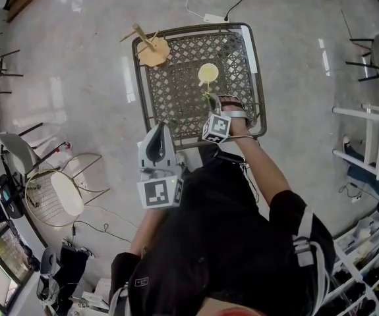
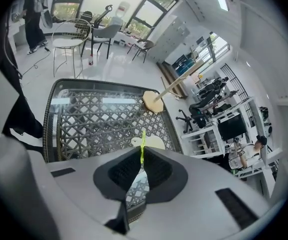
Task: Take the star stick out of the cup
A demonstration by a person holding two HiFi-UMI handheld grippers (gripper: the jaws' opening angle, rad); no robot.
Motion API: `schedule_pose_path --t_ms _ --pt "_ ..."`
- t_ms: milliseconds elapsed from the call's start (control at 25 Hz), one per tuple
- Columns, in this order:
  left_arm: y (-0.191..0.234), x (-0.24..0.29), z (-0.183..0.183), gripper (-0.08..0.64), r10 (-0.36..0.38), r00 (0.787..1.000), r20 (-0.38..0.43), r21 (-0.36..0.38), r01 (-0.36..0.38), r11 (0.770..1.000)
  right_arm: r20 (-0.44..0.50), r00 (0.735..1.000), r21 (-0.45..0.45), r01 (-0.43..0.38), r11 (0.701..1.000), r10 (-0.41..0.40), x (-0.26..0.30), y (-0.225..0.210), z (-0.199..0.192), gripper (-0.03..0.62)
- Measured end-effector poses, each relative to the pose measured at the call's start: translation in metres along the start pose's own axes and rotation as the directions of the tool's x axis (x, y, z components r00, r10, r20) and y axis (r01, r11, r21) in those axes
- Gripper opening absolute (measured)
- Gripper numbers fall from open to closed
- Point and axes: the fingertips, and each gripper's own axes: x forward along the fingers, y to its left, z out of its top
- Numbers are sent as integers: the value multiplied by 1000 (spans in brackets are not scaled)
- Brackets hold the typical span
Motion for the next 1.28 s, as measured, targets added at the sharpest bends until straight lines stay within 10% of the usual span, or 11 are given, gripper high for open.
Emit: schedule_pose_path --t_ms 240,440,1040,1280 --pt "7 -19 7 17 -29 999 43 17 28 999 3 998 154 59 986 -60 -25 -9 3 21" --pt "7 -54 6 17 -60 995 83 10 59 998 38 983 404 150 902 -181 -80 -16 6 21" --pt "26 -155 -5 17 -157 978 136 22 155 988 116 898 905 81 418 -425 -260 32 44 21" --pt "-8 -170 -12 17 -159 977 139 19 158 987 168 865 948 -11 318 -472 -305 42 33 21"
